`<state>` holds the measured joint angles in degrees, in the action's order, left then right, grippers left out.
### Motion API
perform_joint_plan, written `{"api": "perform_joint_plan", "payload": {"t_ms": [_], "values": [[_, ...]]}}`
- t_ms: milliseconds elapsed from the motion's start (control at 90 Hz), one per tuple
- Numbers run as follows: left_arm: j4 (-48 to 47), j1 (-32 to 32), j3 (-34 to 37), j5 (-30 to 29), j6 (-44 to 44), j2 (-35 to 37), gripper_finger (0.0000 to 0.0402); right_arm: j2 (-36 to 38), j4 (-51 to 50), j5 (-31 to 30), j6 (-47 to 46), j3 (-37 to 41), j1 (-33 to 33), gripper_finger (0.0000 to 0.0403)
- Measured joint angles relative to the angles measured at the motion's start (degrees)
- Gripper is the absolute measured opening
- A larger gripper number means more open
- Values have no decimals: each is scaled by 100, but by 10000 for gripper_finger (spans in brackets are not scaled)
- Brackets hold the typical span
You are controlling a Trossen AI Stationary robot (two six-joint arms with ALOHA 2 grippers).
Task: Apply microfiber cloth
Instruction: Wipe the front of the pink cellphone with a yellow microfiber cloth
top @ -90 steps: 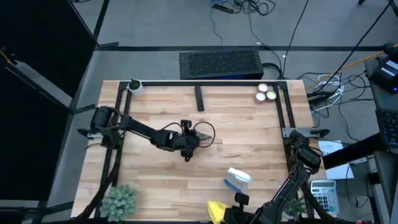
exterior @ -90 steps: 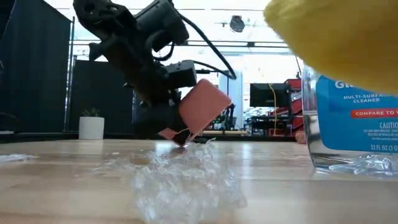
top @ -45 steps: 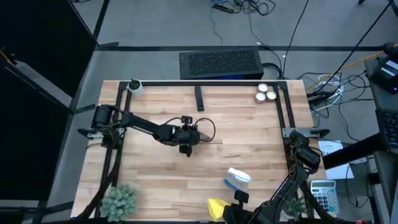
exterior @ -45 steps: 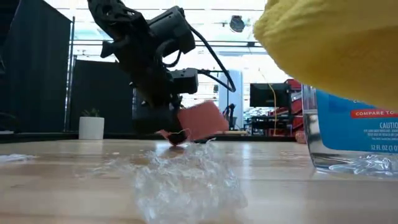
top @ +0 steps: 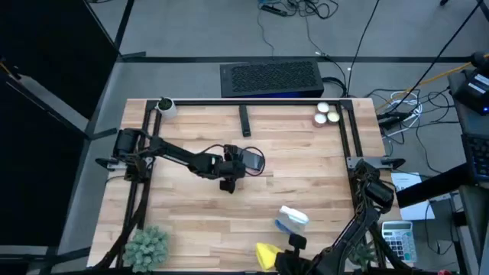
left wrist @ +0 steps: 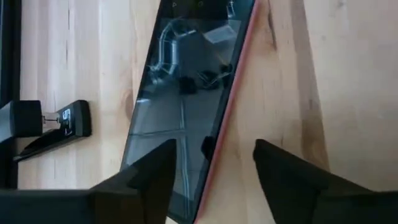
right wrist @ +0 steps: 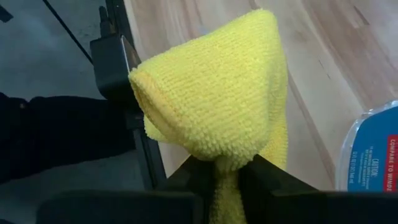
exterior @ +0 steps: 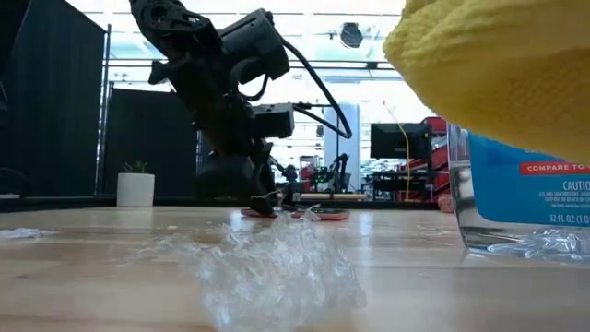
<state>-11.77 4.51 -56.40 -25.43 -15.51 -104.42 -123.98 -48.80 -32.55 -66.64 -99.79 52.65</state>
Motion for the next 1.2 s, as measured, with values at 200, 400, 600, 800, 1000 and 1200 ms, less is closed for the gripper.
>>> {"api": "perform_joint_plan", "payload": {"t_ms": [200, 400, 600, 800, 1000, 1200], "values": [[-176, 254, -3, -398, 231, 531, 211, 0, 0, 117, -113, 0, 74, 31], [119, -539, -17, 131, 305, 768, 184, 0, 244, 85, -43, 2, 53, 31], [295, -1405, -8, 1198, 292, 564, 150, 0, 264, 65, -21, 4, 85, 31], [588, -1756, -12, 1495, 233, 134, 128, 0, 234, -49, -22, 7, 100, 31], [479, -1592, -48, 1524, 218, -291, 108, 17, 219, 28, -271, 7, 219, 31], [437, -1291, -36, 1449, 469, -312, 94, 521, 219, 214, -485, -224, 496, 31]]}}
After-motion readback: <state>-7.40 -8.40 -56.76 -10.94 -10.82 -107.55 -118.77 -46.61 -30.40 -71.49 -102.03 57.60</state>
